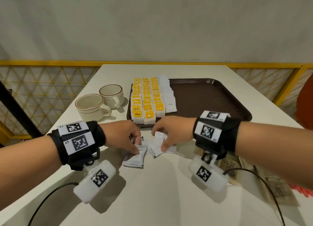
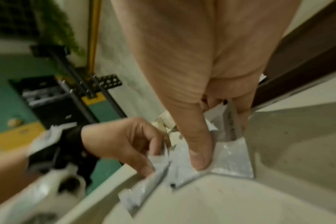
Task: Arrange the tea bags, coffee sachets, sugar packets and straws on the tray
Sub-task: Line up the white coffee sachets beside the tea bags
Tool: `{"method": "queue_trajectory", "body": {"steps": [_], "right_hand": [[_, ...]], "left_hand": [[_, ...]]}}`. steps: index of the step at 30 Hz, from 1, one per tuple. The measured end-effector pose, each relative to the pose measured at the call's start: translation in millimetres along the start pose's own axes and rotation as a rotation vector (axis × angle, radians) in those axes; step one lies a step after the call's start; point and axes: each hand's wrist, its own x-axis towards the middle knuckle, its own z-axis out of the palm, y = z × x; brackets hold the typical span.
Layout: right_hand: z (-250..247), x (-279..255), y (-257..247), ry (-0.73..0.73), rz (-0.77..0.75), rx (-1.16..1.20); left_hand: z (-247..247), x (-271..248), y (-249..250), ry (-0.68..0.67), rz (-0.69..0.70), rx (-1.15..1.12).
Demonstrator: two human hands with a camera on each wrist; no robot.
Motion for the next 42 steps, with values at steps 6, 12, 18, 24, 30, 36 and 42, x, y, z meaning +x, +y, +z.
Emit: {"method": "queue_trajectory", "body": {"steps": [6, 12, 18, 24, 30, 36, 42], "right_hand": [[11.6, 6.4, 2.8, 0.093, -0.002, -0.068], [18.8, -3.5, 7.3, 0.085, 0.013, 0.058], [6.2, -8.8, 13.8, 0.268, 0.077, 0.112], [-9.4, -30.9, 31.4, 0.796, 0.02, 1.324], [3.4, -17.8, 35.5, 0.809, 0.054, 1.676], [14.8, -23.8, 33.4, 0.595, 0.055, 1.38], [17.5, -28.2, 38.1, 0.609, 0.079, 1.614]], "left_hand": [[-6.4, -4.8, -8.9, 0.135, -0.027, -0.227], [-25.5, -3.9, -3.8, 0.475, 0.038, -0.838], [-26.0, 19.4, 22.6, 0.759, 0.091, -1.198], [-6.2, 53.1, 46.8, 0.881, 0.046, -1.429], [11.7, 55.1, 53.6, 0.807, 0.067, -1.348], [19.2, 49.9, 58.3, 0.656, 0.13, -1.336], [17.3, 46.0, 62.1, 0.65, 0.226, -1.462]]}}
